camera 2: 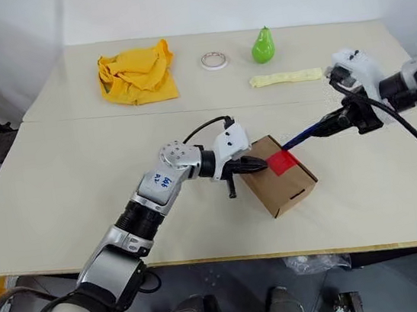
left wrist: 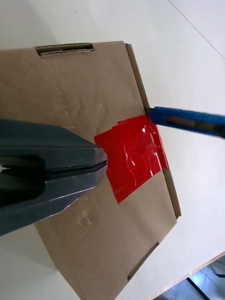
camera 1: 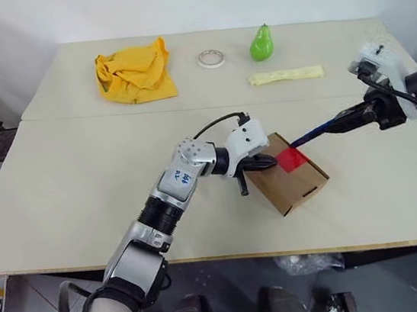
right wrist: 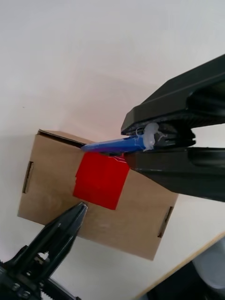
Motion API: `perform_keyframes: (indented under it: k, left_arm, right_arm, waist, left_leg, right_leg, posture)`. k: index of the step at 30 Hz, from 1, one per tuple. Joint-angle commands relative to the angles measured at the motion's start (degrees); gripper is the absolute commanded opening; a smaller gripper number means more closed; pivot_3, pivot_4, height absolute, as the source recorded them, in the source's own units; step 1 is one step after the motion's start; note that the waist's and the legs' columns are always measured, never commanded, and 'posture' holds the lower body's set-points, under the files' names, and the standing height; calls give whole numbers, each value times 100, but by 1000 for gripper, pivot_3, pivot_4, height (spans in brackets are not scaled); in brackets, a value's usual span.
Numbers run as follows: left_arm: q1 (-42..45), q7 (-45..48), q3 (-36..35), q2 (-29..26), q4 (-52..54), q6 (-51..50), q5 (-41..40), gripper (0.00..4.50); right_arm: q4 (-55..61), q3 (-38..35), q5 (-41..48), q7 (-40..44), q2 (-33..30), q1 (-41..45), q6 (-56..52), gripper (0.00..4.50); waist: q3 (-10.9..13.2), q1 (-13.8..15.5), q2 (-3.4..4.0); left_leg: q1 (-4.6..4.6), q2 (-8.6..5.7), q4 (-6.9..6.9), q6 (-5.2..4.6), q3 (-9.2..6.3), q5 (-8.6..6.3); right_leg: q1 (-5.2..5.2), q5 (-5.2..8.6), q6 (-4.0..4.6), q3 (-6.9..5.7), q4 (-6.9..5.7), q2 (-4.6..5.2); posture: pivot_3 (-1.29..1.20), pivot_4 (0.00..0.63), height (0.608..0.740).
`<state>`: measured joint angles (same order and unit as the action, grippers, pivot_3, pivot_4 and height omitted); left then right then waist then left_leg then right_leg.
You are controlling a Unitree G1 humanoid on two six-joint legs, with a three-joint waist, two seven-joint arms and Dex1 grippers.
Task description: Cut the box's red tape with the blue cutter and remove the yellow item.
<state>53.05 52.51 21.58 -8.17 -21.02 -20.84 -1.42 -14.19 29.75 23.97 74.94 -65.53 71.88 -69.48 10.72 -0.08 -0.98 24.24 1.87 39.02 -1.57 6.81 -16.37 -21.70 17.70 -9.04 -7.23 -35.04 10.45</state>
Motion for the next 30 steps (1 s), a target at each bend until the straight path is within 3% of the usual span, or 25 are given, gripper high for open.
perform_keyframes:
  k: [1, 7, 11, 30]
  left_arm:
    - [-201, 21, 313, -13, -57, -213, 242, 0]
    - [-183, 161, 689, -71, -200, -580, 514, 0]
    - [-113, 96, 822, 21, -433, -739, 617, 0]
    - [-174, 188, 900, 116, -644, -916, 603, 0]
  right_arm:
    - [-551, 512, -505, 738, 176, 551, 123, 154]
    - [-858, 1121, -846, 1639, 490, 1142, -118, 154]
    - [-905, 1298, -1069, 1735, 497, 1146, -186, 154]
    - [361, 1440, -642, 1755, -531, 769, -775, 154]
  waist:
    - [0, -8, 1]
    - [-2, 0, 3]
    - [-9, 6, 7]
    - [-20, 140, 11]
  left_leg:
    - [0, 1, 0, 1, 0, 0]
    - [1, 1, 0, 5, 5, -4]
    - [0, 3, 3, 10, 4, -9]
    - [-1, 4, 8, 14, -3, -27]
  right_leg:
    - [-1, 0, 0, -2, -1, 0]
    - [-4, 0, 0, -12, -7, 0]
    - [-1, 0, 0, -25, -10, 1]
    - [5, 0, 0, -38, -2, 4]
  posture:
    - [0, 150, 740]
    - [0, 150, 740]
    - [0, 150, 740]
    - [0, 150, 740]
